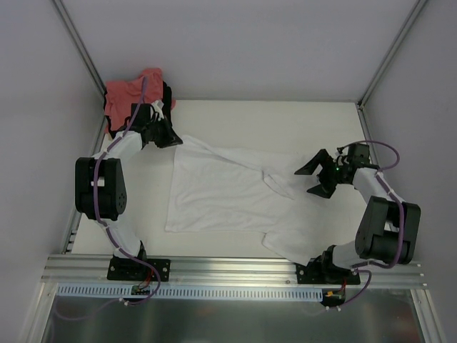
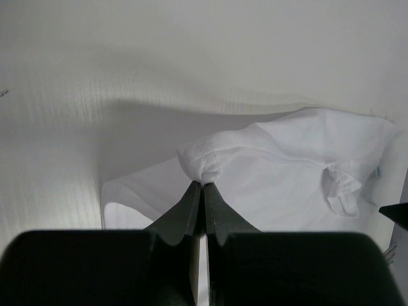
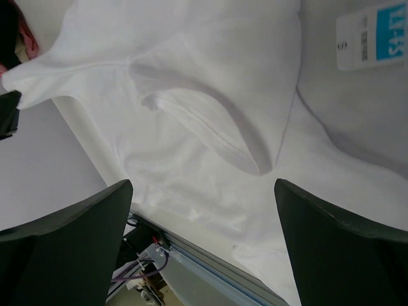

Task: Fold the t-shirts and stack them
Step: Fold the flattened tshirt in 1/3 of the way

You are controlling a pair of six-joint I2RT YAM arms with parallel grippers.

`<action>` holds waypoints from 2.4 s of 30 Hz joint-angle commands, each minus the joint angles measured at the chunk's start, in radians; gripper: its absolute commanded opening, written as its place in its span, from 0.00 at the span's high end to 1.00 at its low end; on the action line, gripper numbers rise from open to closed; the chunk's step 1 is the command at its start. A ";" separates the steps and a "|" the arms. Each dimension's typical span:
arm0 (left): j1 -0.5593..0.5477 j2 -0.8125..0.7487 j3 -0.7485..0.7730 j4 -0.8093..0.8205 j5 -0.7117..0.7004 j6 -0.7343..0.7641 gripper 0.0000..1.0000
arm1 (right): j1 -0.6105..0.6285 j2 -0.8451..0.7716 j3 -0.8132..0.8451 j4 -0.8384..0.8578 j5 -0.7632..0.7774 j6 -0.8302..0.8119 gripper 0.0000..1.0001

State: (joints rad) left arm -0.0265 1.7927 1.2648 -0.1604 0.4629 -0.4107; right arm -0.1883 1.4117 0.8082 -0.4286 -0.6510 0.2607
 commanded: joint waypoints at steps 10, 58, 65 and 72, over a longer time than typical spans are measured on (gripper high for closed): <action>-0.004 -0.052 0.001 0.010 -0.016 0.062 1.00 | 0.098 0.247 0.223 0.160 -0.053 0.092 0.00; 0.014 0.114 0.093 -0.174 -0.142 0.131 0.50 | 0.073 0.225 0.206 0.103 -0.050 0.041 0.00; 0.019 0.100 0.074 -0.186 -0.178 0.151 0.50 | 0.073 0.224 0.203 0.108 -0.055 0.043 0.01; 0.019 0.109 0.045 -0.100 -0.129 0.112 0.61 | 0.072 0.219 0.200 0.103 -0.056 0.037 0.01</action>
State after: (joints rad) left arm -0.0120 1.9182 1.3201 -0.3023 0.3092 -0.2951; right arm -0.1089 1.6615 0.9939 -0.3214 -0.6891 0.3199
